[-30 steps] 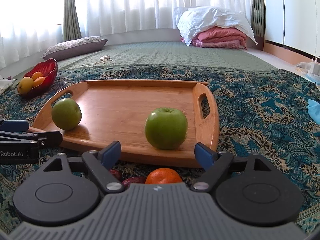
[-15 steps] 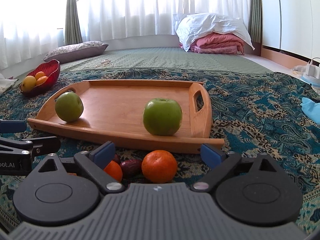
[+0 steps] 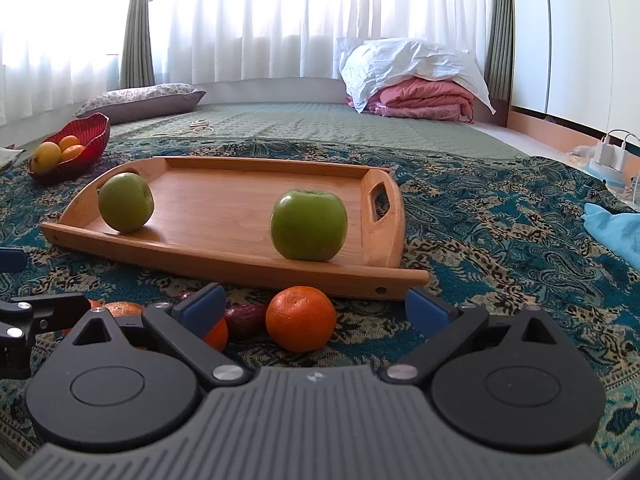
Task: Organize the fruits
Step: 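Withdraw the left tool toward the tangerines while the right tool moves toward another tangerine, then grasp a tangerine with the left tool while the right tool grasps another tangerine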
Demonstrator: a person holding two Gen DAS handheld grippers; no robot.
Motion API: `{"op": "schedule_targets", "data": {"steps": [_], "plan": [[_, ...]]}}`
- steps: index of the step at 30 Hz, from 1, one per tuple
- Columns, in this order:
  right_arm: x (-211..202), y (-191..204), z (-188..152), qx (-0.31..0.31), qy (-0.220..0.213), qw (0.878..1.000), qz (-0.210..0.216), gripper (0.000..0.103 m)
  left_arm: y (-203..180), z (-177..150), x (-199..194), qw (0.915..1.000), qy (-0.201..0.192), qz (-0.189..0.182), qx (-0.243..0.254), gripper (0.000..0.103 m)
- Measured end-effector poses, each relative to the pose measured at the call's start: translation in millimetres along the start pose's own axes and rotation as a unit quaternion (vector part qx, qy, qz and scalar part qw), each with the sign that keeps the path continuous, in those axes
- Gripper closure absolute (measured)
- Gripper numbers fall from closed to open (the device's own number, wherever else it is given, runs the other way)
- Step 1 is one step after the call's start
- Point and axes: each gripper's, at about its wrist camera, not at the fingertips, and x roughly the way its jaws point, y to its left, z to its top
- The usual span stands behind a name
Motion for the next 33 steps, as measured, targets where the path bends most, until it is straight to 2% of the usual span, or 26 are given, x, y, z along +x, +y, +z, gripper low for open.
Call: {"op": "schedule_targets", "data": {"steps": [4,14,16,18,20,27,33], "plan": [[0,-4,-2,0.007,0.004,1.0,0.003,0.001,1,-4,-2,1.0,0.005,-0.006,0.0,0.008],[-1,-6,-8,0.007,0.015,1.0,0.01,0.005,3,-8,-5,0.9985,0.021,-0.047,-0.015,0.039],[-1,-6,-9,0.008,0.018,1.0,0.011,0.008,2,-8,-6,0.9983,0.022,-0.053,-0.016,0.045],[0,-5,-10,0.008,0.022,1.0,0.012,0.012,2,-8,-6,0.9974,0.022,-0.065,-0.019,0.057],[0,-4,-11,0.004,0.024,1.0,0.014,0.015,1,-8,-7,0.9967,0.024,-0.075,-0.019,0.061],[-4,-1,-13,0.0,0.02,1.0,0.009,0.029,-2,-12,-10,0.9954,0.033,-0.085,-0.03,0.069],[-2,-3,-14,0.007,0.028,1.0,0.008,0.034,-7,-21,-13,0.996,0.036,-0.079,-0.019,0.069]]}}
